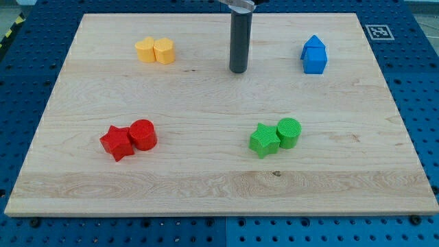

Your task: Point your arm bottom left of blue cube

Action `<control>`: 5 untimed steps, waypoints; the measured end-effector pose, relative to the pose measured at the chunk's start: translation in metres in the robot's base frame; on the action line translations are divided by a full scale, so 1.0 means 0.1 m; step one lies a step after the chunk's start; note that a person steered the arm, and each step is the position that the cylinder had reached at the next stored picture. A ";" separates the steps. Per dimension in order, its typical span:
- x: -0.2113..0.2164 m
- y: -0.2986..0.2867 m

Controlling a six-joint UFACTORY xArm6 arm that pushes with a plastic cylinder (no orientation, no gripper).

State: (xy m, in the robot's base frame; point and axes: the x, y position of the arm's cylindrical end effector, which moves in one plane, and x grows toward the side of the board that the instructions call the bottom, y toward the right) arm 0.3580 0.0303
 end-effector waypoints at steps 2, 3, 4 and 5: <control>0.06 0.22; 0.12 0.43; 0.12 0.43; 0.12 0.52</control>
